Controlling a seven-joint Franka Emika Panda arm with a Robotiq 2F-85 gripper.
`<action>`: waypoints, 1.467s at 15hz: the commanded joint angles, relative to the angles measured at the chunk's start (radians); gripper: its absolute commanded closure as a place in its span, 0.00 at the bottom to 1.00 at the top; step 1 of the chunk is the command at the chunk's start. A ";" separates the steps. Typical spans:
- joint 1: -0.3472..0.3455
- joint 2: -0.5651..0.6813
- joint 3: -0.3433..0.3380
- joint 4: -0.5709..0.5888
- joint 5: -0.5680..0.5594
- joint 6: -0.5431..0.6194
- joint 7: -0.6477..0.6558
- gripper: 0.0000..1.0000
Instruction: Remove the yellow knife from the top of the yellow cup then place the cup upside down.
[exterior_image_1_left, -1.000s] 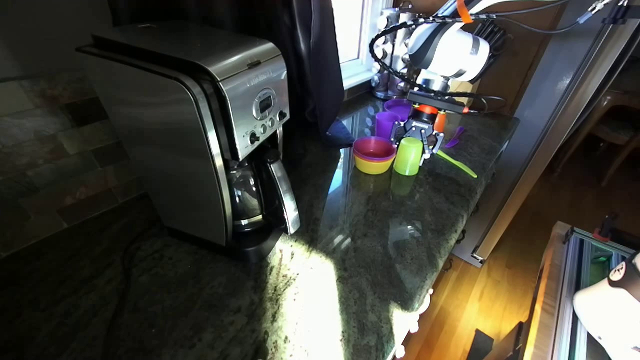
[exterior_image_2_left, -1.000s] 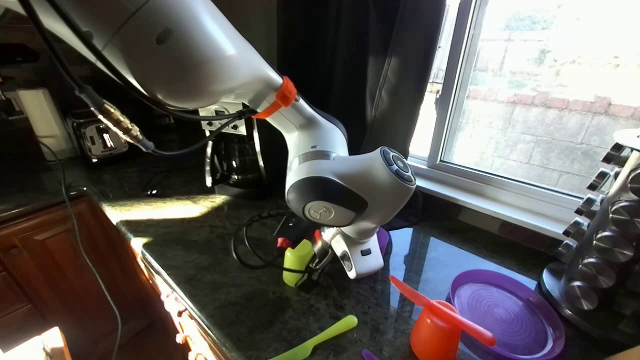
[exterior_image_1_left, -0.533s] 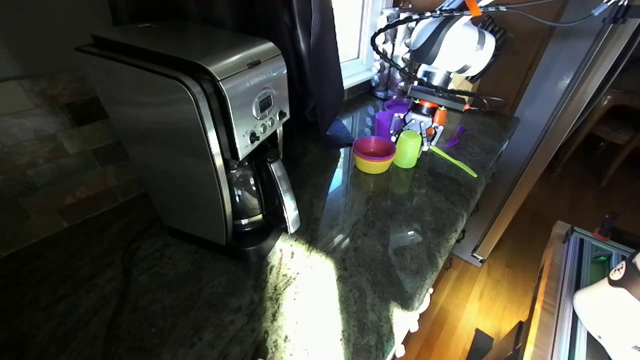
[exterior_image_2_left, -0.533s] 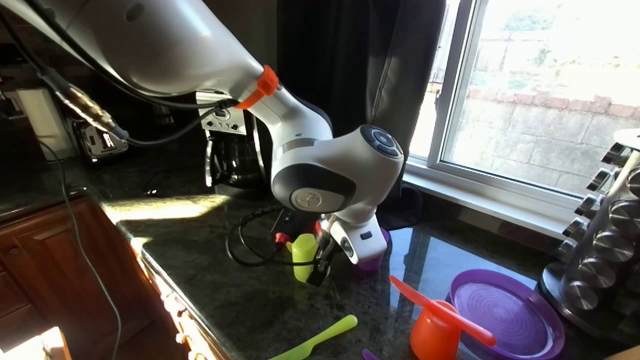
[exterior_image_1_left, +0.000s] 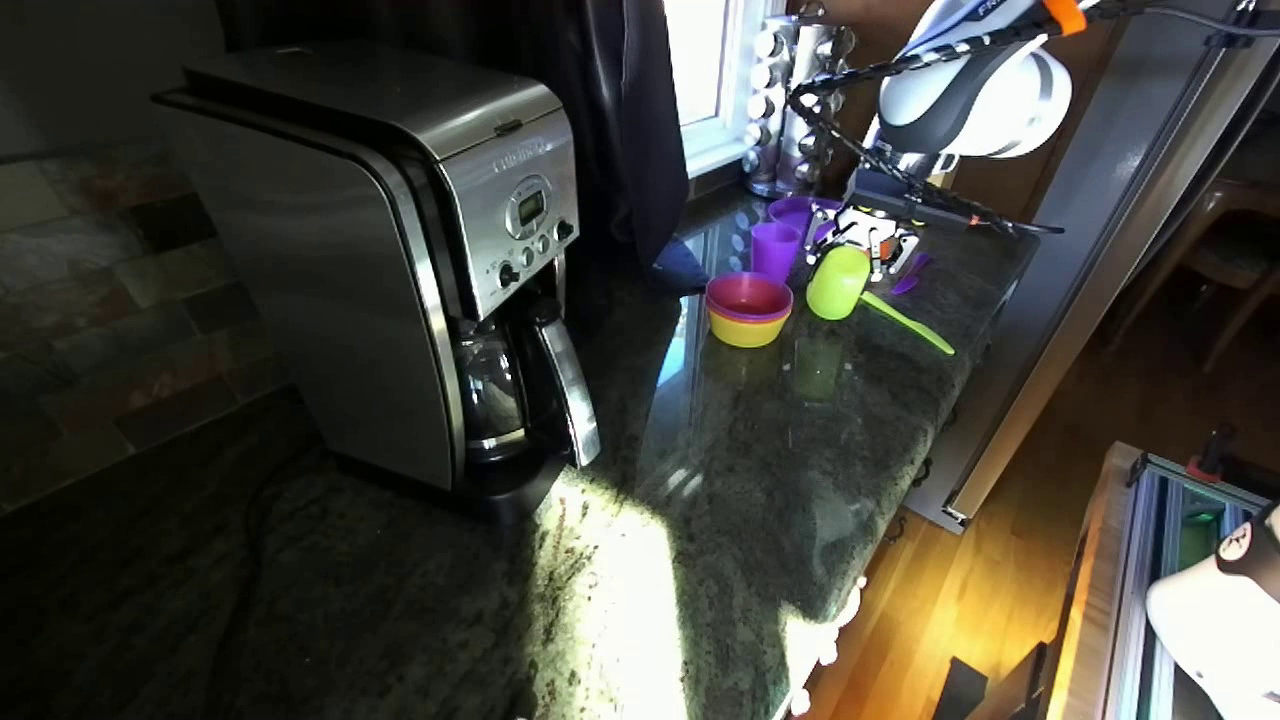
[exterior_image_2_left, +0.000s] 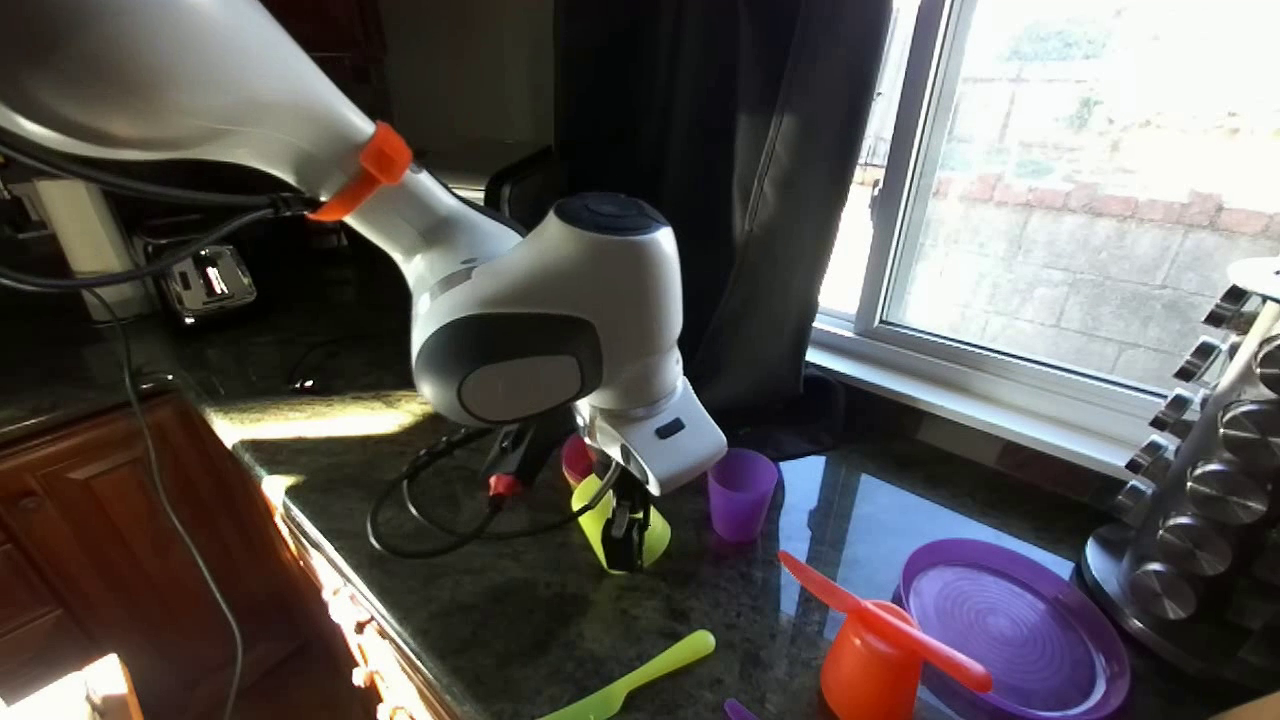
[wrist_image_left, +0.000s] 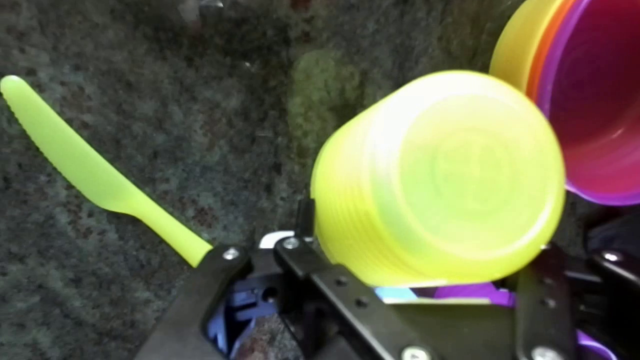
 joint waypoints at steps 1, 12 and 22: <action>-0.009 -0.084 0.010 -0.136 -0.167 0.197 0.157 0.50; -0.109 -0.057 0.014 -0.129 -1.020 0.326 0.847 0.50; -0.092 -0.022 0.035 -0.109 -1.320 0.297 1.166 0.50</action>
